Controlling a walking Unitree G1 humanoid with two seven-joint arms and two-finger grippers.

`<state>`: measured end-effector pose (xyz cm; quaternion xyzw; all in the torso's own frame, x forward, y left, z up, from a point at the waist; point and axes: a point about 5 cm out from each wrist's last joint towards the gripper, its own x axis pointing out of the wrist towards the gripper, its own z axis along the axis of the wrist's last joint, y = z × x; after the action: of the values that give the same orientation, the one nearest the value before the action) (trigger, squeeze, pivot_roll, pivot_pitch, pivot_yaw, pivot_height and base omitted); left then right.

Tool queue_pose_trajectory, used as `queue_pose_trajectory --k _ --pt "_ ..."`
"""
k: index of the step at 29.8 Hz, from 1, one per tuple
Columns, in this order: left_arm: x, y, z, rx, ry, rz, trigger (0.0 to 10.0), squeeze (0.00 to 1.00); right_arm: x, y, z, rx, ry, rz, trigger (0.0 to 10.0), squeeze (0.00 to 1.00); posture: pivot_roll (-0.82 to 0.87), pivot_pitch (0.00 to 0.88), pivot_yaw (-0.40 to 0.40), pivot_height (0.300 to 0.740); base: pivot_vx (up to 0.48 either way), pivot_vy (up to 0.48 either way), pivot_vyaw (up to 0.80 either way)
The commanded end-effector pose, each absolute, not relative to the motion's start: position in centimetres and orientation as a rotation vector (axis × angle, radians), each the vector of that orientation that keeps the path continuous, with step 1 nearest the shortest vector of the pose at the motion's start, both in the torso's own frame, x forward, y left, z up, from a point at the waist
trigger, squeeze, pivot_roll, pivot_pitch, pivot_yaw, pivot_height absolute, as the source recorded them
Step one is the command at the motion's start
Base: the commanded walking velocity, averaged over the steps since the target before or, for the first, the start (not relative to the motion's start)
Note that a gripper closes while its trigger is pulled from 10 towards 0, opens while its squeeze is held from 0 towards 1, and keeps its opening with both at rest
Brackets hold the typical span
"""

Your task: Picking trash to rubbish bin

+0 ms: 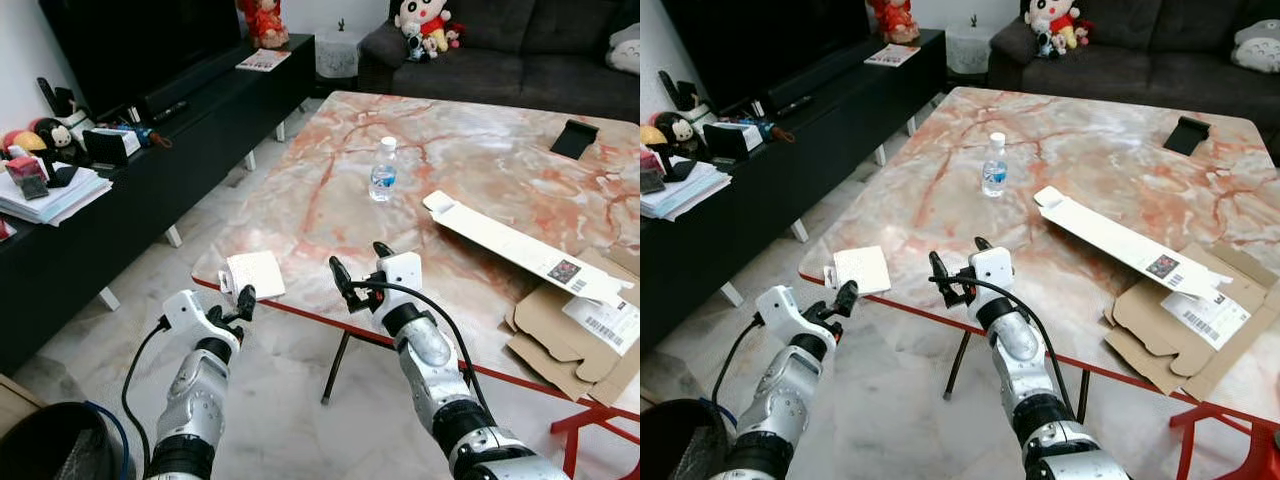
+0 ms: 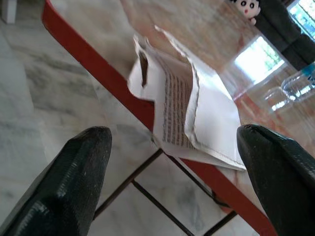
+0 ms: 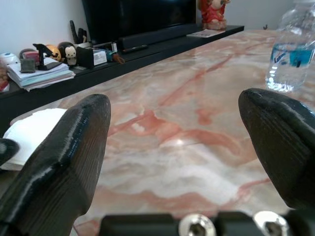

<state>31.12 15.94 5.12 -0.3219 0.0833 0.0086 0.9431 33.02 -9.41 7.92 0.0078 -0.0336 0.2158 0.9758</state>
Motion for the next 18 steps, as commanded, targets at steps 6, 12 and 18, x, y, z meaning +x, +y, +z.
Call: queue_pose_trajectory --k 6,12,18 --pt "32.3 15.2 5.1 -0.705 0.195 -0.001 10.0 0.0 33.0 -9.4 8.3 0.006 -0.085 0.443 10.0 0.0 0.03 0.03 0.017 0.74 0.0 0.0 0.0" --pt "33.0 14.7 5.7 -0.708 0.18 -0.018 10.0 0.0 33.1 -9.6 8.3 0.004 -0.087 0.44 10.0 0.0 0.03 0.032 0.015 0.74 0.0 0.0 0.0" --pt "33.2 14.9 5.8 -0.706 0.169 -0.017 0.4 0.0 33.0 -9.6 8.3 0.005 -0.084 0.441 10.0 0.0 0.04 0.034 0.016 0.74 0.0 0.0 0.0"
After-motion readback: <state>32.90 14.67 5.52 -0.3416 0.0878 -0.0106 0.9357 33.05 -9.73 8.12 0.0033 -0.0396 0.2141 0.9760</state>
